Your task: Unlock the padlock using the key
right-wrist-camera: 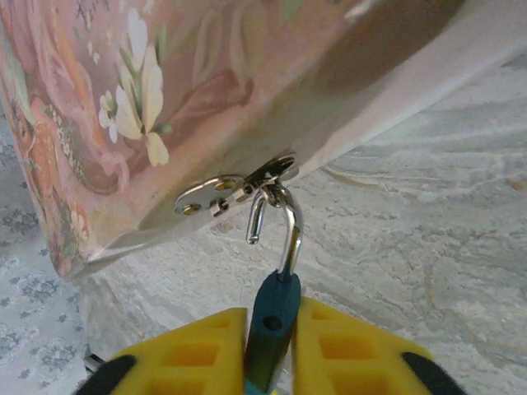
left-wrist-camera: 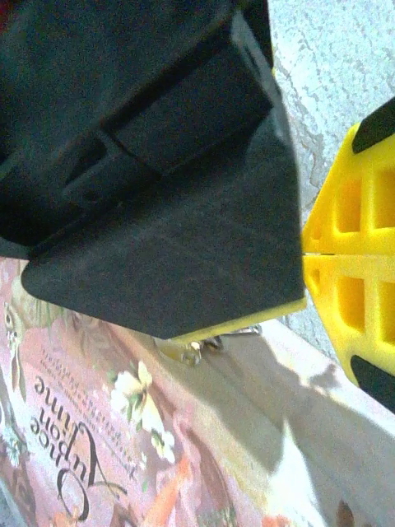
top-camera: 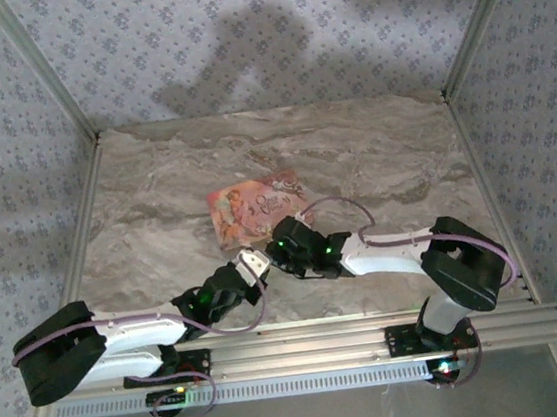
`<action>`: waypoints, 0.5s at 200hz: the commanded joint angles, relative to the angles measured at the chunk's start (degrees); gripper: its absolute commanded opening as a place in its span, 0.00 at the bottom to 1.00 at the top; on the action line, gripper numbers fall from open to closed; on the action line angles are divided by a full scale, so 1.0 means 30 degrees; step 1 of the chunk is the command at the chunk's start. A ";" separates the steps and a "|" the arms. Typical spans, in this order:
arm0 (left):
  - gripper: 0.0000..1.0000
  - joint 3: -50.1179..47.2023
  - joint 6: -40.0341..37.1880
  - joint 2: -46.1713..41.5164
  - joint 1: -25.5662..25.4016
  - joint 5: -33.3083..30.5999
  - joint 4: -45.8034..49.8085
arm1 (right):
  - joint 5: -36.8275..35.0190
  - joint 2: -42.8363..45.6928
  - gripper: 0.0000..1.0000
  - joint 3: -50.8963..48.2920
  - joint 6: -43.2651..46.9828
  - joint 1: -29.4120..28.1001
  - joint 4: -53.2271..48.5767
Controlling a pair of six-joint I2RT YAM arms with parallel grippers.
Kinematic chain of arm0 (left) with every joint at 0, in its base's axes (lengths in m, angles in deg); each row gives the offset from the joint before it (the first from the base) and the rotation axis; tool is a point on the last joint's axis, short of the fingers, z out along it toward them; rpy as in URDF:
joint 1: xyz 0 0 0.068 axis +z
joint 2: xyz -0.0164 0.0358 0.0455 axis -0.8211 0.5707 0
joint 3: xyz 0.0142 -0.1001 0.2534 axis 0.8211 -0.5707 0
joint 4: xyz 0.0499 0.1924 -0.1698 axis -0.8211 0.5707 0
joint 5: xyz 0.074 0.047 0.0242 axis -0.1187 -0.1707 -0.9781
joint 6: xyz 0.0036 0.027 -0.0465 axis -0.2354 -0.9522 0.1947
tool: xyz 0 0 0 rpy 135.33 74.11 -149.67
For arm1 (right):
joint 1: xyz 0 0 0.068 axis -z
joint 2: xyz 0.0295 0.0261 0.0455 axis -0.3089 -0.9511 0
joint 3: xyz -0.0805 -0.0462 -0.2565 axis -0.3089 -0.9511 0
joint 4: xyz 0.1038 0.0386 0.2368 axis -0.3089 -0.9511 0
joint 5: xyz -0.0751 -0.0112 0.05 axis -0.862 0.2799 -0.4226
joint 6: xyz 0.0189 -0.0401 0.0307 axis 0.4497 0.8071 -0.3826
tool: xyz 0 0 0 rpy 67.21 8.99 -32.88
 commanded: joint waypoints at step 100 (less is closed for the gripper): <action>0.45 0.0539 0.1842 -0.4016 0.0575 0.0090 0.3176 | 0.0097 0.1006 0.00 -0.0409 0.1771 0.2611 -0.0713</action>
